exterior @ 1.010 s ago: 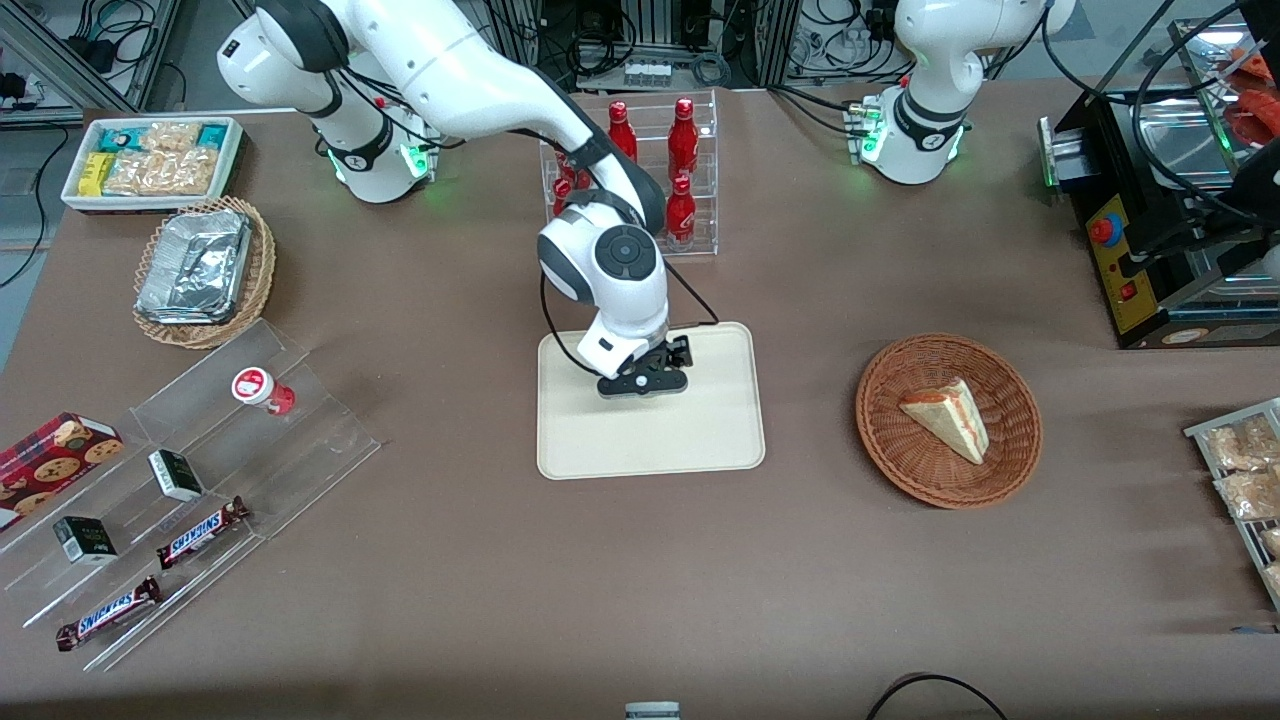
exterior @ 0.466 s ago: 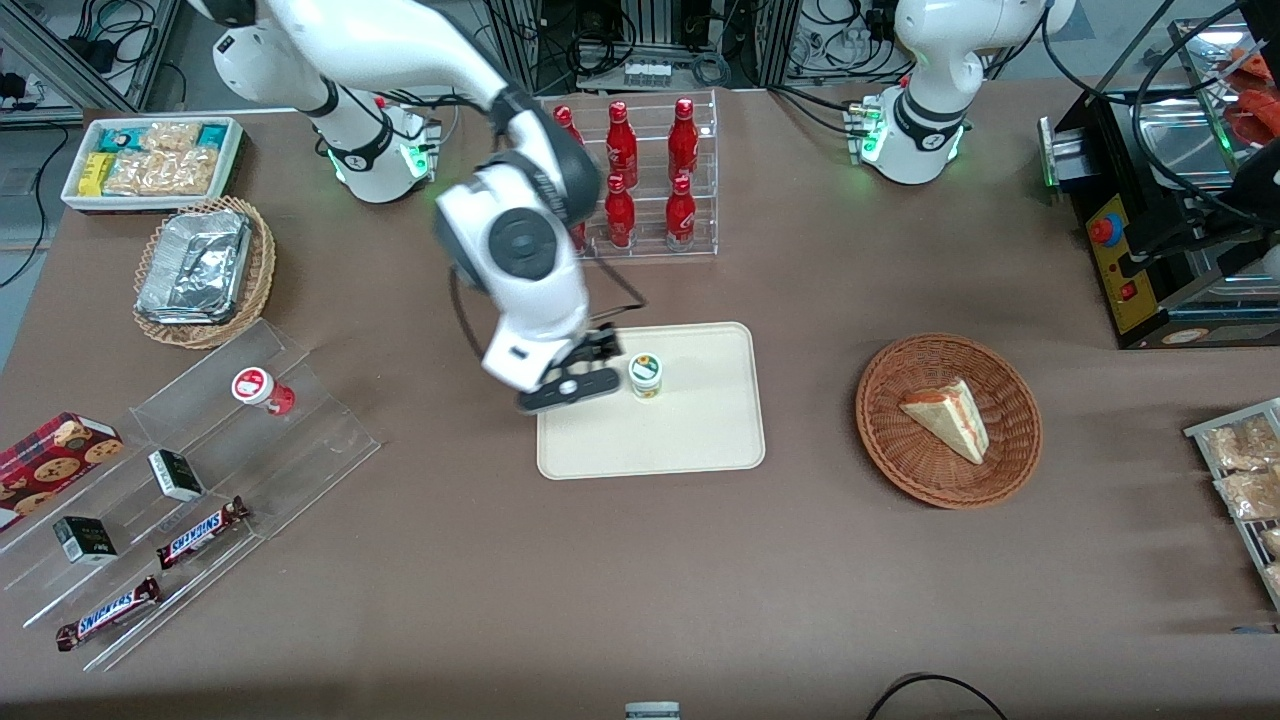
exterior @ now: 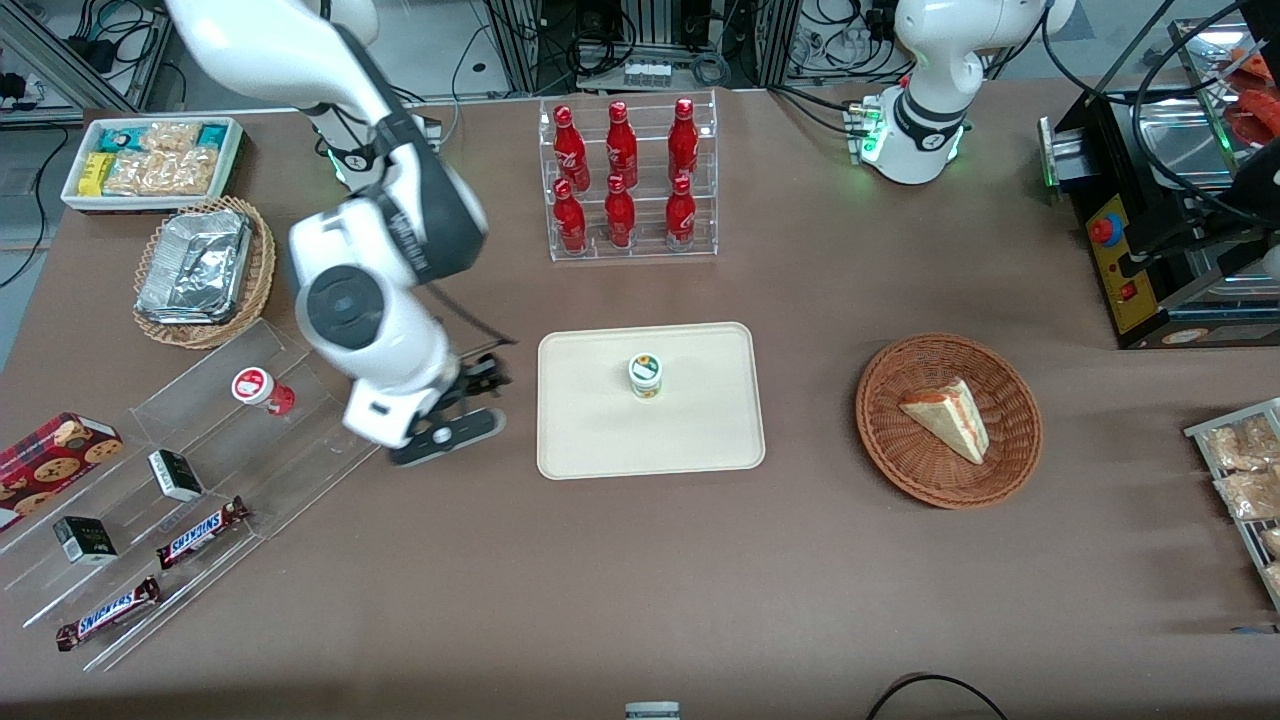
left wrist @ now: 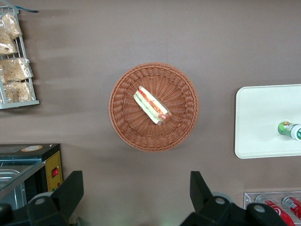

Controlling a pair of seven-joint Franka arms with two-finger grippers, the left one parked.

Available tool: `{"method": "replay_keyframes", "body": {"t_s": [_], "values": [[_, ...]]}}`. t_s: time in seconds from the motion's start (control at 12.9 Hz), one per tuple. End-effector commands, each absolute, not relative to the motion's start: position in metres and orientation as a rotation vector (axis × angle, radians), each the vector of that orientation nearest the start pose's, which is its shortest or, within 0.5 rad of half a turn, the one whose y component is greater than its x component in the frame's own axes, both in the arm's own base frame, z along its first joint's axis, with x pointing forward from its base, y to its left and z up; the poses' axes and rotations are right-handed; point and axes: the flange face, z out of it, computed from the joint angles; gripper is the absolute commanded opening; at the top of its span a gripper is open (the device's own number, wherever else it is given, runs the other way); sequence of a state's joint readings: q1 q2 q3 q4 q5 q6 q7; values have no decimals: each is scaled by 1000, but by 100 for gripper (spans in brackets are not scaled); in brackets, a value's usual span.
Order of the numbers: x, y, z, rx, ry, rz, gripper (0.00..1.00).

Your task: Place green gum on tray

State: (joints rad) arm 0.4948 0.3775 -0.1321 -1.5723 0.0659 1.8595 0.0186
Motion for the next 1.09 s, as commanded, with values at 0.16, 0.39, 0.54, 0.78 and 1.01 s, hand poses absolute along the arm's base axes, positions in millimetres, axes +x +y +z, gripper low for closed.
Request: {"method": "replay_keyframes", "body": {"t_s": [0.16,0.39,0.54,0.78,1.01], "values": [[629,140,442,-3052,-378,156,100],[632,67,448,-3043,-240,146,100],[627,39,460,-3064,-192,121,100],[614,18,486,-3102,-226,133,100],[590,14,517,-3106,-208,194,100]]}}
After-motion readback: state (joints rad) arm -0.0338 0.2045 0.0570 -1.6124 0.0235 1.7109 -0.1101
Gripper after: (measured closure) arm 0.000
